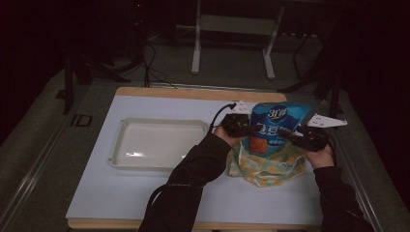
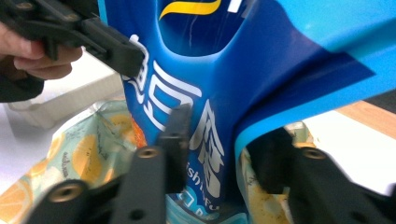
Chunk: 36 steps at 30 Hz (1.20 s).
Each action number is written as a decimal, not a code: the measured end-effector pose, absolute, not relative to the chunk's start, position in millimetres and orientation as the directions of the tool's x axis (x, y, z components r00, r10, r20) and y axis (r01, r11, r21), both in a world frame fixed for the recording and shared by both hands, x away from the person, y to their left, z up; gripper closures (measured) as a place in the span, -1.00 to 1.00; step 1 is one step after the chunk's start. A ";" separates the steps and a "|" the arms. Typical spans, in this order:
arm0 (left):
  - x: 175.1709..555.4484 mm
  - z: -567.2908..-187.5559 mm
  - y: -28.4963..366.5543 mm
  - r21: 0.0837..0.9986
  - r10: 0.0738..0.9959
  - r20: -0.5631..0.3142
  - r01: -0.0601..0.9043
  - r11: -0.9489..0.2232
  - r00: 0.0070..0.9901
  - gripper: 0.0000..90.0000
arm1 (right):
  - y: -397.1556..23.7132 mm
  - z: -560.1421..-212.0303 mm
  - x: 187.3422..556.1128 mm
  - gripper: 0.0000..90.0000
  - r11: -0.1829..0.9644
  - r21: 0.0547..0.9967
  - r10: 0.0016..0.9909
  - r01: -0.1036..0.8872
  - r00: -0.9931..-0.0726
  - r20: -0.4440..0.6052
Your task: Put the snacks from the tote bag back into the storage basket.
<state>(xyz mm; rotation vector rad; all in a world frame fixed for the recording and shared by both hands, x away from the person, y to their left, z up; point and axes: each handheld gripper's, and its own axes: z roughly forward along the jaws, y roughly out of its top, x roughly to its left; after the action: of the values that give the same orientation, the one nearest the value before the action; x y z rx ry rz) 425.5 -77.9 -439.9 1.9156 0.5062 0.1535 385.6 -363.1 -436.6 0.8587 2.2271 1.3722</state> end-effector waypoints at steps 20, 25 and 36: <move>424.4 -432.1 -79.9 0.903 0.420 -0.138 0.288 -0.318 0.897 0.96 | -362.3 -429.8 381.9 0.97 0.325 0.896 0.660 0.302 -0.751 0.014; 422.2 -420.1 -80.6 0.907 0.416 -0.128 0.275 -0.318 0.901 0.97 | -363.2 -419.6 378.5 0.97 0.321 0.902 0.662 0.289 -0.750 0.004; 415.9 -391.7 -81.0 0.917 0.408 -0.109 0.249 -0.310 0.907 0.98 | -363.8 -390.9 370.1 0.98 0.334 0.908 0.662 0.255 -0.748 -0.033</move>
<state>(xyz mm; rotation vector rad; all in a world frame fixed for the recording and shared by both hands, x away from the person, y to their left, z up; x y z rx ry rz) 415.9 -81.0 -391.7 1.9074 0.4821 0.1700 370.1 -363.8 -390.9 0.8090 2.2054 1.3921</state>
